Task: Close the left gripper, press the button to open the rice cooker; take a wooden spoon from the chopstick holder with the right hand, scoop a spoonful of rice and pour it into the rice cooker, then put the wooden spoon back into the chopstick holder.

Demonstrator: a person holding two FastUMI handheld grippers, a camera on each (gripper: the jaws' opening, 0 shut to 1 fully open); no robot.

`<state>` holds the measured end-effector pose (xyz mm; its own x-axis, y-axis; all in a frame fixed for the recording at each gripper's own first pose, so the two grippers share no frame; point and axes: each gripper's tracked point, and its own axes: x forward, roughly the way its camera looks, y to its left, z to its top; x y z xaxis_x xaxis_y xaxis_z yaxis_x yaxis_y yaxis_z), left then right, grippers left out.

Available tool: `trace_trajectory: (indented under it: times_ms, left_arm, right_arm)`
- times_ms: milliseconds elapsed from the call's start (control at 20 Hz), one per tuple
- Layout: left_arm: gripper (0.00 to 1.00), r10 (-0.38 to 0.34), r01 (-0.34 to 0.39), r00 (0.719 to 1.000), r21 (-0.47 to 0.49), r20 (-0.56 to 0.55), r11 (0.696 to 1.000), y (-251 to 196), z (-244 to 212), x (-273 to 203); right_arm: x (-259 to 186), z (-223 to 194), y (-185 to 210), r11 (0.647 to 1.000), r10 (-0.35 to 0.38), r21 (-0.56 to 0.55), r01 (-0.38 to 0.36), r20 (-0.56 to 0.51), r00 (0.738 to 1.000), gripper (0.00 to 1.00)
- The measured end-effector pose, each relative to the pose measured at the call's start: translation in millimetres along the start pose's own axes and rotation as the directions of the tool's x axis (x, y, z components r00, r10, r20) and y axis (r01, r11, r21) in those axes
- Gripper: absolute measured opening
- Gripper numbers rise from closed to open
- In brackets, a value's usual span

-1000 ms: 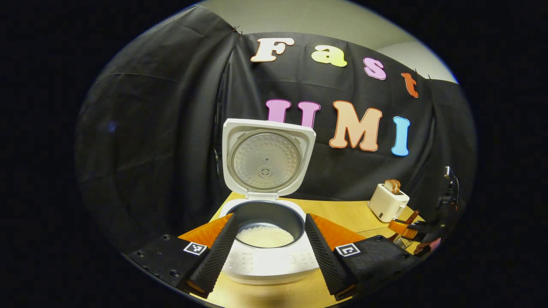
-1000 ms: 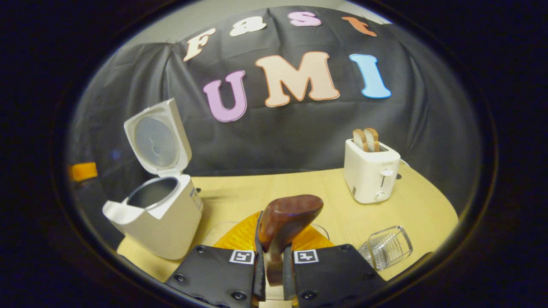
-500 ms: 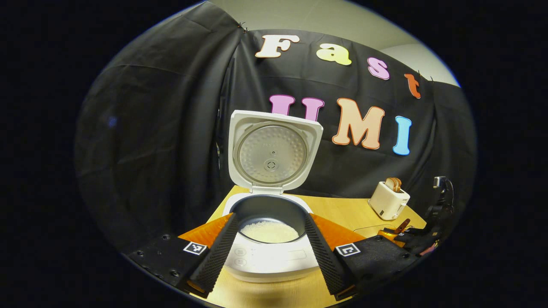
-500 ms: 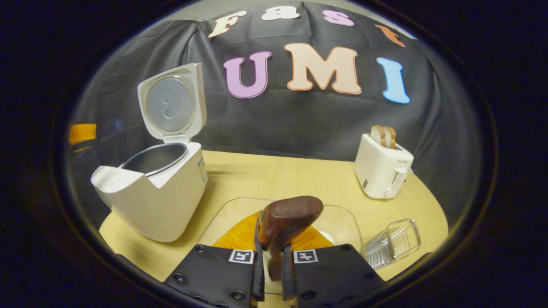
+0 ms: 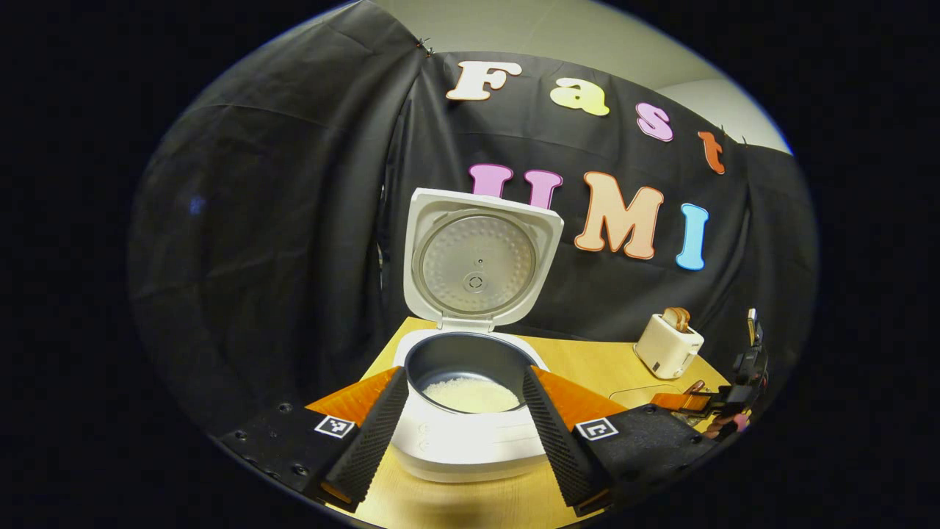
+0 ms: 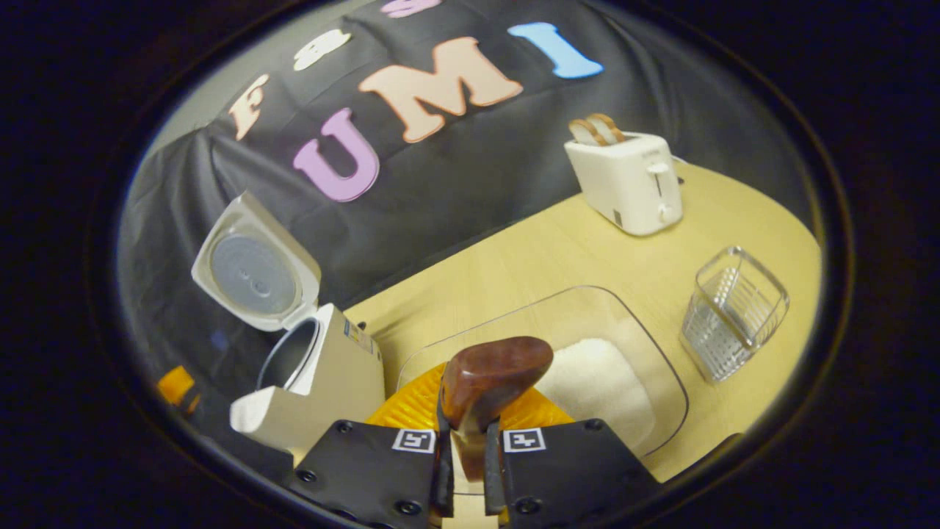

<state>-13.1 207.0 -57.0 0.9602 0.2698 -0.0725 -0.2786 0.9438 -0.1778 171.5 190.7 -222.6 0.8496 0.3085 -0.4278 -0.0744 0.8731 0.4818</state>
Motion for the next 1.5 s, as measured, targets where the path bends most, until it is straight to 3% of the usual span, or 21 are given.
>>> trace_trajectory:
  times_ms: [250, 500, 650, 800, 1000, 1050, 1100, 1200, 1500]
  left_arm:
    - [0.93, 0.001, 0.000, 1.000, -0.019, 0.010, 1.000, 0.3, 3.8, -5.5]
    - [0.93, 0.029, -0.028, 0.999, -0.031, 0.026, 0.999, -3.5, 12.4, -19.9]
    - [0.93, 0.046, -0.045, 0.998, -0.032, 0.040, 0.998, -9.8, 17.3, -29.0]
    - [0.93, 0.070, -0.068, 0.996, -0.037, 0.053, 0.997, -18.0, 20.9, -42.2]
    - [0.93, 0.103, -0.098, 0.993, -0.066, 0.062, 0.993, -34.3, 16.7, -61.8]
    - [0.88, 0.112, -0.107, 0.992, -0.067, 0.065, 0.992, -37.7, 15.0, -66.2]
    - [0.93, 0.123, -0.119, 0.990, -0.065, 0.064, 0.991, -40.9, 13.9, -70.1]
    - [0.93, 0.140, -0.136, 0.988, -0.058, 0.065, 0.989, -43.8, 11.9, -77.0]
    - [0.93, 0.142, -0.140, 0.988, -0.040, 0.052, 0.989, -37.5, 9.0, -77.2]
  right_arm:
    - [-8.6, 26.1, -5.8, 0.985, 0.030, 0.168, -0.038, 0.045, 0.999, 0.20]
    - [-23.4, 63.7, 2.2, 0.910, 0.140, 0.382, -0.164, 0.090, 0.986, 0.19]
    - [-34.5, 79.6, 1.1, 0.892, 0.157, 0.410, -0.191, 0.115, 0.981, 0.19]
    - [-44.1, 95.5, 9.1, 0.848, 0.203, 0.473, -0.240, 0.129, 0.971, 0.19]
    - [-55.3, 111.9, 11.9, 0.829, 0.233, 0.492, -0.267, 0.130, 0.964, 0.19]
    - [-59.0, 116.7, 15.4, 0.828, 0.243, 0.489, -0.276, 0.131, 0.961, 0.19]
    - [-62.1, 122.6, 18.8, 0.824, 0.255, 0.489, -0.286, 0.131, 0.958, 0.19]
    - [-65.4, 130.9, 25.6, 0.819, 0.270, 0.490, -0.300, 0.133, 0.954, 0.19]
    - [-68.6, 148.3, 75.3, 0.817, 0.312, 0.458, -0.350, 0.161, 0.937, 0.19]
